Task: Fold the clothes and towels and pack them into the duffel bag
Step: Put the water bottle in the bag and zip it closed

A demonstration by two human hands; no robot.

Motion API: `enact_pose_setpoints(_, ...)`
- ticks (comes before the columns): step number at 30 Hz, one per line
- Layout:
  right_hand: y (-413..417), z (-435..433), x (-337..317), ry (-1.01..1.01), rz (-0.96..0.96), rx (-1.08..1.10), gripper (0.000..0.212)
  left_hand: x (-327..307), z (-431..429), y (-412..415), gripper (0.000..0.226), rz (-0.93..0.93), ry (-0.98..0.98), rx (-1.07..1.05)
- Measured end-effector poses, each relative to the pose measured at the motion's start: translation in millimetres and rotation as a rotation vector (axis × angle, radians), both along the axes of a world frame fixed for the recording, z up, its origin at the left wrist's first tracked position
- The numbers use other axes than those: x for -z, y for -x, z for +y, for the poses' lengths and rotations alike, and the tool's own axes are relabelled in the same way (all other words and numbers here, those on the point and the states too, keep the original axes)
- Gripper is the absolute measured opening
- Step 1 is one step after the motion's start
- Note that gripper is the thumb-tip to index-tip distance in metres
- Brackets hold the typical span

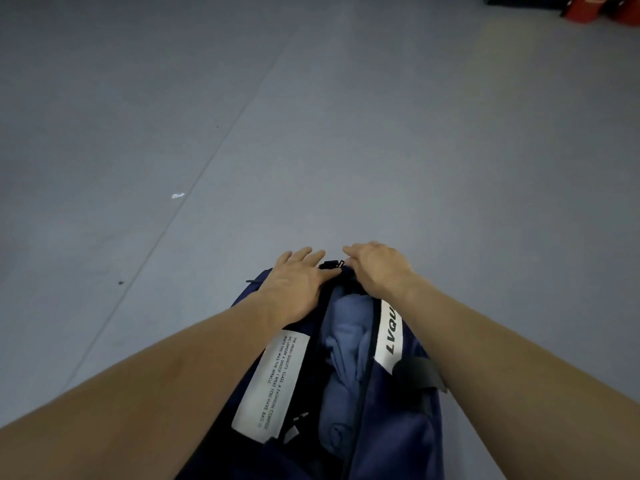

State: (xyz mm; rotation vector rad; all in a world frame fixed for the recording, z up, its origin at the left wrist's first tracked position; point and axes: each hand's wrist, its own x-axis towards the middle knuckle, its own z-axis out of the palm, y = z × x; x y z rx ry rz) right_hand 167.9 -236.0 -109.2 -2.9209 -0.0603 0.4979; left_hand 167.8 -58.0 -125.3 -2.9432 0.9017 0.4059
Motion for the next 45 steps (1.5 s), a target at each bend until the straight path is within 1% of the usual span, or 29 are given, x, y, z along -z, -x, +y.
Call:
enact_pose_setpoints(3, 3.1, 10.0, 25.7, -0.093, 0.040, 0.044, 0.033, 15.1, 3.5, -6.2, 0.052, 0.016, 0.012, 0.006)
enact_pose_setpoints(7, 2.3, 12.4, 37.5, -0.203, 0.013, 0.139, 0.025, 27.1, 3.4, -12.0, 0.048, -0.010, 0.132, 0.001)
enact_pose_setpoints(11, 1.7, 10.4, 36.9, -0.307, -0.098, 0.281, 0.017, 35.3, 6.8, -9.7, 0.053, -0.063, 0.245, -0.010)
enact_pose_setpoints(13, 3.8, 11.3, 35.5, -0.348, -0.161, 0.299, 0.012, 35.8, 9.0, -7.3, 0.059, -0.104, 0.262, 0.001)
enact_pose_setpoints(16, 11.8, 16.2, 31.7, -0.384, -0.281, 0.239, 0.006, 37.4, 16.9, -4.1, 0.071, -0.182, 0.251, 0.043)
enact_pose_setpoints(18, 18.9, 18.6, 29.4, -0.390, -0.345, 0.197, 0.004, 37.0, 21.9, -4.3, 0.075, -0.230, 0.192, 0.073)
enact_pose_setpoints(24, 37.6, 8.1, 19.9, -0.414, -0.375, 0.152, 0.005, 32.4, 25.5, -2.7, 0.080, -0.285, 0.060, 0.132)
enact_pose_setpoints(27, 43.3, 6.1, 14.4, -0.375, -0.397, 0.078, 0.006, 33.4, 26.7, -3.2, 0.079, -0.333, 0.012, 0.165)
enact_pose_setpoints(29, 47.0, 6.8, 12.5, -0.305, -0.447, -0.002, 0.005, 37.0, 28.7, -4.6, 0.080, -0.389, -0.002, 0.175)
enact_pose_setpoints(32, 50.3, 8.2, 10.0, -0.174, -0.524, -0.130, 0.006, 37.6, 31.5, -7.3, 0.074, -0.436, 0.008, 0.160)
enact_pose_setpoints(35, 49.5, 8.1, 3.0, -0.117, -0.523, -0.167, 0.008, 30.7, 27.8, -6.5, 0.063, -0.386, 0.012, 0.113)
enact_pose_setpoints(36, 49.1, 8.0, 0.8, -0.110, -0.510, -0.170, 0.009, 27.6, 25.0, -6.1, 0.063, -0.365, 0.024, 0.092)
enact_pose_setpoints(38, 49.2, 6.8, -2.3, -0.143, -0.489, -0.161, 0.009, 24.2, 24.0, -8.1, 0.063, -0.329, 0.070, 0.021)
enact_pose_setpoints(40, 50.5, 5.7, -5.9, -0.201, -0.458, -0.149, 0.009, 23.9, 26.2, -16.0, 0.055, -0.321, 0.118, -0.063)
enact_pose_setpoints(41, 50.7, 5.3, -6.2, -0.214, -0.448, -0.143, 0.009, 23.3, 27.1, -19.4, 0.051, -0.319, 0.164, -0.063)
enact_pose_setpoints(43, 50.3, 2.9, -4.8, -0.244, -0.451, -0.085, 0.008, 18.1, 26.3, -19.3, 0.040, -0.287, 0.313, 0.021)
enact_pose_setpoints(45, 52.8, 1.4, -3.4, -0.290, -0.475, -0.013, 0.007, 15.1, 20.4, -13.9, 0.037, -0.254, 0.408, 0.101)
